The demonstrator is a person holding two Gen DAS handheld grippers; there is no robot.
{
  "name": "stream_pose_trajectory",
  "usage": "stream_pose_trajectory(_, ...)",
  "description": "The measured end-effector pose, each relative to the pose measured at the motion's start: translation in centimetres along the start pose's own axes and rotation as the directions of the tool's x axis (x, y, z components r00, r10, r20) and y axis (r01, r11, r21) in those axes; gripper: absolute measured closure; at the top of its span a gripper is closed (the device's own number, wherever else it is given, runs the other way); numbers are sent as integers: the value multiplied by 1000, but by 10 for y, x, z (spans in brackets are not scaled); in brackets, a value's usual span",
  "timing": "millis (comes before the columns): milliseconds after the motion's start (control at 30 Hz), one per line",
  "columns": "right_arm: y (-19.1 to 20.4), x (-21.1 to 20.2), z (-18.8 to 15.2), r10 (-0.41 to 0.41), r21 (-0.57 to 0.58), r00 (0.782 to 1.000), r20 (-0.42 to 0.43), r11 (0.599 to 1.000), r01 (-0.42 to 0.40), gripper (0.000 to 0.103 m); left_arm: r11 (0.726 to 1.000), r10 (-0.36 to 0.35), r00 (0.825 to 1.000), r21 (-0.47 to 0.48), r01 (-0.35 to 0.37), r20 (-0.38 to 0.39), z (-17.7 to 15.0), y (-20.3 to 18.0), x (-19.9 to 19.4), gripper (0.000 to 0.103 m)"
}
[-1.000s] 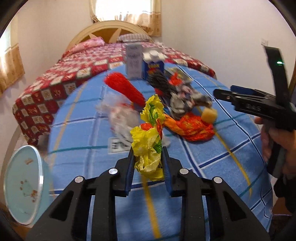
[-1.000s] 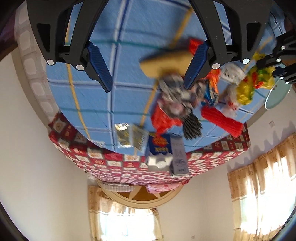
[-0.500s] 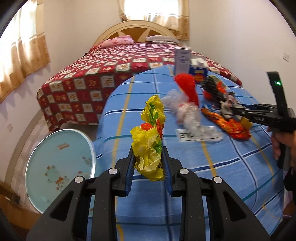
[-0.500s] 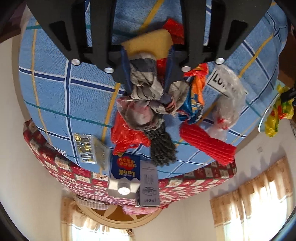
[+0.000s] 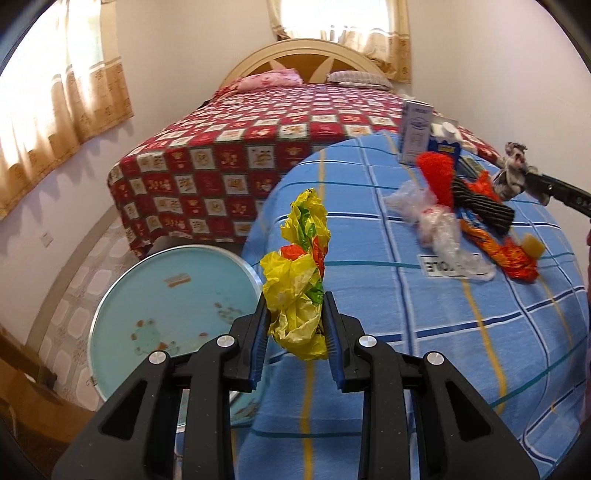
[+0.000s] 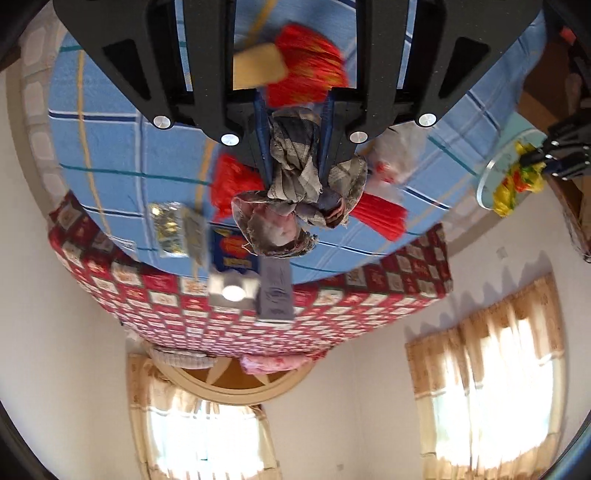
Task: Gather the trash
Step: 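Grasp the grey plaid cloth with the right gripper while the left gripper lifts the yellow bag, then carry the yellow bag and grey plaid cloth over the light blue bin with both grippers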
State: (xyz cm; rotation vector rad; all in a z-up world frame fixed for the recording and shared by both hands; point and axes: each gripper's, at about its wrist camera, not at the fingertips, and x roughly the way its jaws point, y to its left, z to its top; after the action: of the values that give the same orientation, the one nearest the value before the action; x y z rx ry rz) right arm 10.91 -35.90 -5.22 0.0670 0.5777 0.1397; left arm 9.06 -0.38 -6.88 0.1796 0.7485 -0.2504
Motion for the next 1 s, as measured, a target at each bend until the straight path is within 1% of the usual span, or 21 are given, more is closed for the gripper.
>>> stream_pose_trajectory(167,34,10,7,57,-52,998,-8,997,-58,79,999,44,999,-19,-44,-7,-4,17,-2,75)
stream_pose_trajectory(200,45,13,9,78,-68,997,-8,995,-78,79,998,50,999,-26,-50,-8,-5,21,-2,75)
stream_pose_trajectory(400,91,32,13,140,-144,990,-27,979,-142,79,993,101,995,-58,-101,-8,-10,42,-6,75)
stream_pose_trajectory(633,126,58,17,175,-191,983,-48,965,-181,79,981,165,986,-107,-164,-3,-13,66,-12,75)
stream_pose_trajectory(767,146,73,18,194,-211,979,-63,956,-203,79,975,183,983,-125,-183,-9,-16,77,-15,75)
stream_pose_trajectory(1000,169,90,21,217,-241,973,-84,943,-231,79,966,213,977,-147,-214,-23,-22,92,-17,75)
